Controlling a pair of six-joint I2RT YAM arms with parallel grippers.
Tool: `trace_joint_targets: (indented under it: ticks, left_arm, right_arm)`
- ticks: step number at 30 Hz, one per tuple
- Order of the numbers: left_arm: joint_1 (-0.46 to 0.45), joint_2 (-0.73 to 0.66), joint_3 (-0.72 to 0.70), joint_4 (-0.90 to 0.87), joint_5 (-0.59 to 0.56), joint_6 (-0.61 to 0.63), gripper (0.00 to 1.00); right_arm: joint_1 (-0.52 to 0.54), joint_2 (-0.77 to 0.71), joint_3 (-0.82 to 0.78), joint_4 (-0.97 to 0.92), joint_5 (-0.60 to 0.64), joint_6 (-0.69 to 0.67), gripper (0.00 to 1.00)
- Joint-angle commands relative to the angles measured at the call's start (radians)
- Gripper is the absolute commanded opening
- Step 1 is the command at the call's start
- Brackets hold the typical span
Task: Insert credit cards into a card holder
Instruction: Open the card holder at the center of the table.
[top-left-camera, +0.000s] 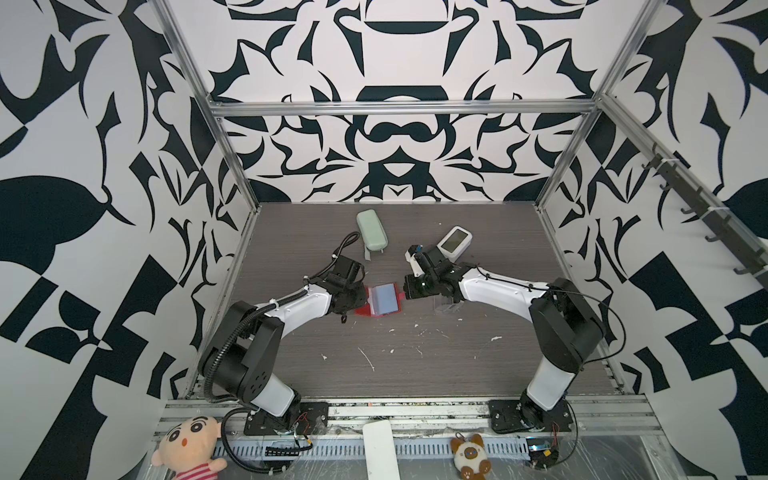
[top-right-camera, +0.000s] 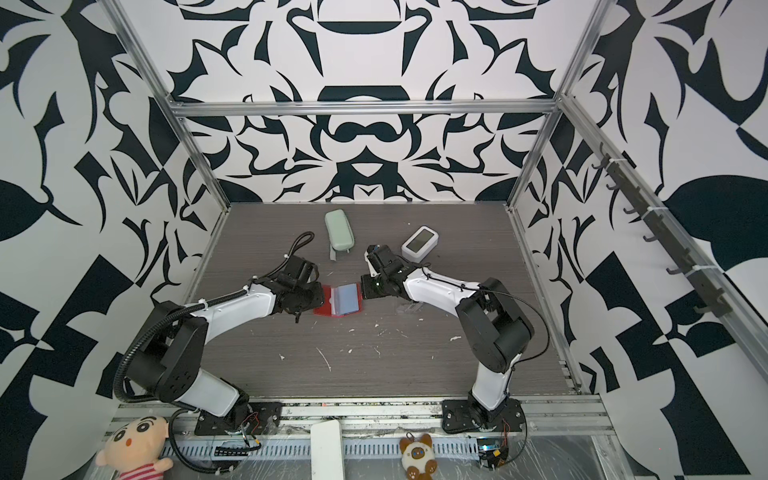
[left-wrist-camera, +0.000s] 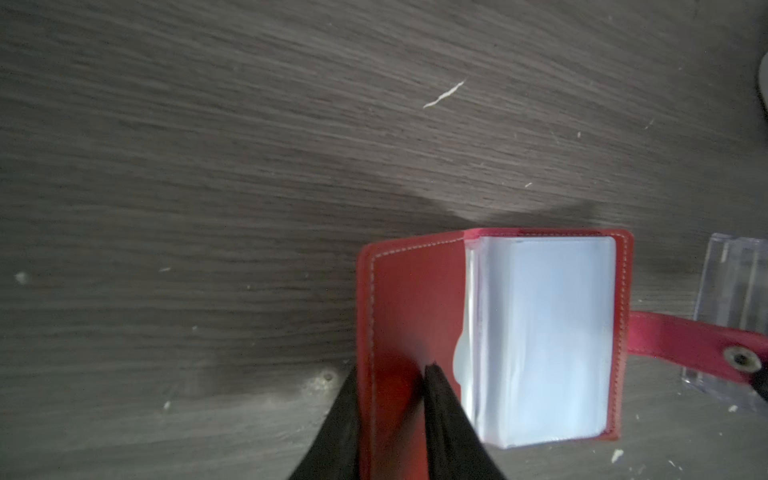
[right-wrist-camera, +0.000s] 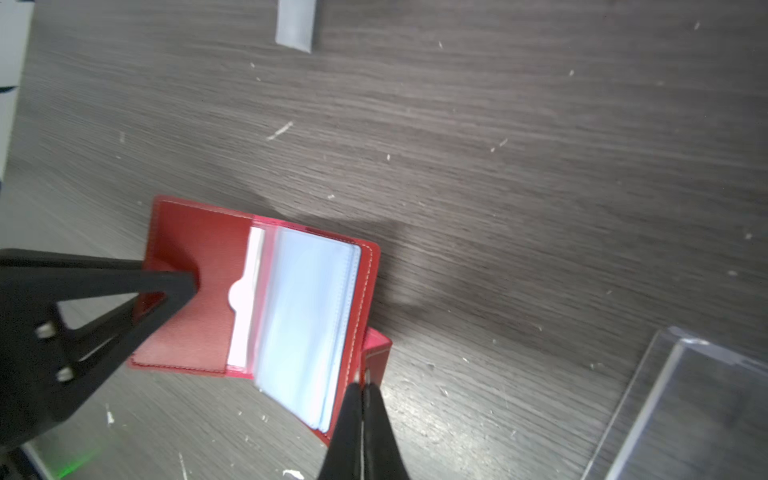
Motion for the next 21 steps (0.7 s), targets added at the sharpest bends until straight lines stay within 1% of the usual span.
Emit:
trace_joint_targets:
  ticks: [1, 8, 12, 17, 21]
  left_arm:
    - [-0.002, 0.000, -0.018, -0.051, -0.049, -0.004, 0.28]
    - [-0.002, 0.038, -0.020, -0.054, -0.070, -0.009, 0.33]
    - [-0.003, 0.029, -0.015, -0.067, -0.096, -0.009, 0.45]
    - [-0.003, -0.019, 0.013, -0.122, -0.173, 0.015, 0.59]
    - [-0.003, -0.065, 0.048, -0.162, -0.202, 0.057, 0.63]
  right_arm:
    - [-0.001, -0.004, 0.040, -0.028, 0.020, -0.026, 0.00]
    - [0.000, 0.011, 0.041, -0.042, 0.027, -0.030, 0.00]
    - [-0.001, 0.009, 0.041, -0.042, 0.024, -0.029, 0.00]
    - [-0.002, 0.008, 0.037, -0.037, 0.016, -0.027, 0.00]
    - [0.000, 0.012, 0.036, -0.028, -0.002, -0.022, 0.00]
